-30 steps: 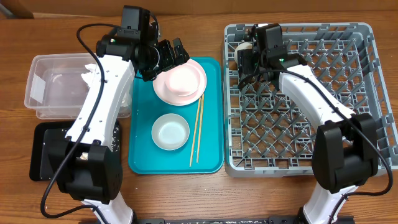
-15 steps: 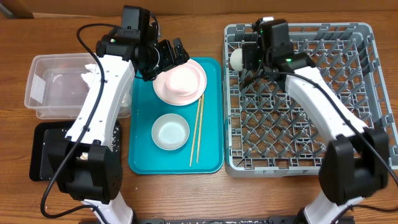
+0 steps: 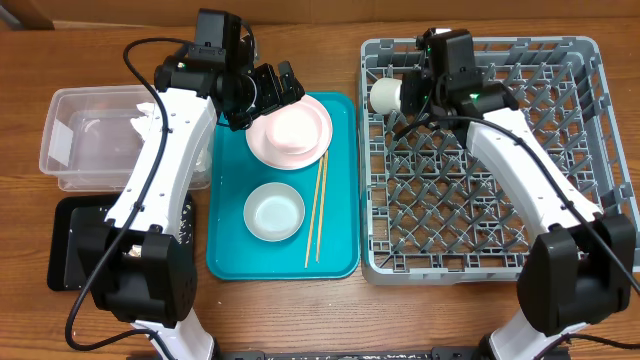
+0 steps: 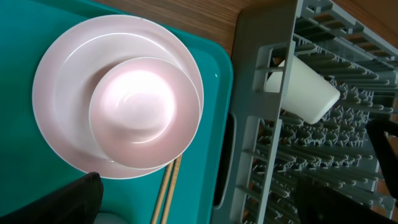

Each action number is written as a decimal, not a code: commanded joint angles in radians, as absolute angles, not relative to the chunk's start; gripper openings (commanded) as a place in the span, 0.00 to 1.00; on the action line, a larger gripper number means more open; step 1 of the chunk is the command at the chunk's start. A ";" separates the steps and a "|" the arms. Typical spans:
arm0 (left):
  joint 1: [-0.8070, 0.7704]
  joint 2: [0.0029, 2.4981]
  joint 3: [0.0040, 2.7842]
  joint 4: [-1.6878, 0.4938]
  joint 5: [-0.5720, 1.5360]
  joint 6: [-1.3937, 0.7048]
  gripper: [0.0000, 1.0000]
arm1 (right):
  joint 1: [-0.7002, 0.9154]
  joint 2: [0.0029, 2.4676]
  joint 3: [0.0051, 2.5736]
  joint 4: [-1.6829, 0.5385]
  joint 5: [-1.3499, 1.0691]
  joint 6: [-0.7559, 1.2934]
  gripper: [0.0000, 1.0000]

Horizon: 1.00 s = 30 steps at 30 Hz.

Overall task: Sort waste into correct bins and load items into the dishwasher
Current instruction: 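Lower the white cup upside down into the rack's back-left corner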

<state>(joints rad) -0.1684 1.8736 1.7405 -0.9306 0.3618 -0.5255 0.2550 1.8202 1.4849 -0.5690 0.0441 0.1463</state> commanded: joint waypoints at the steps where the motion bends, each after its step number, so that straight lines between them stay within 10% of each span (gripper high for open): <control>1: -0.170 1.864 1.753 -0.932 0.351 -0.528 1.00 | 0.251 1.863 1.492 -0.568 0.051 0.157 0.15; 30: -0.170 1.864 1.753 -0.932 0.351 -0.528 1.00 | 0.255 1.909 1.495 -0.398 -0.162 0.148 0.36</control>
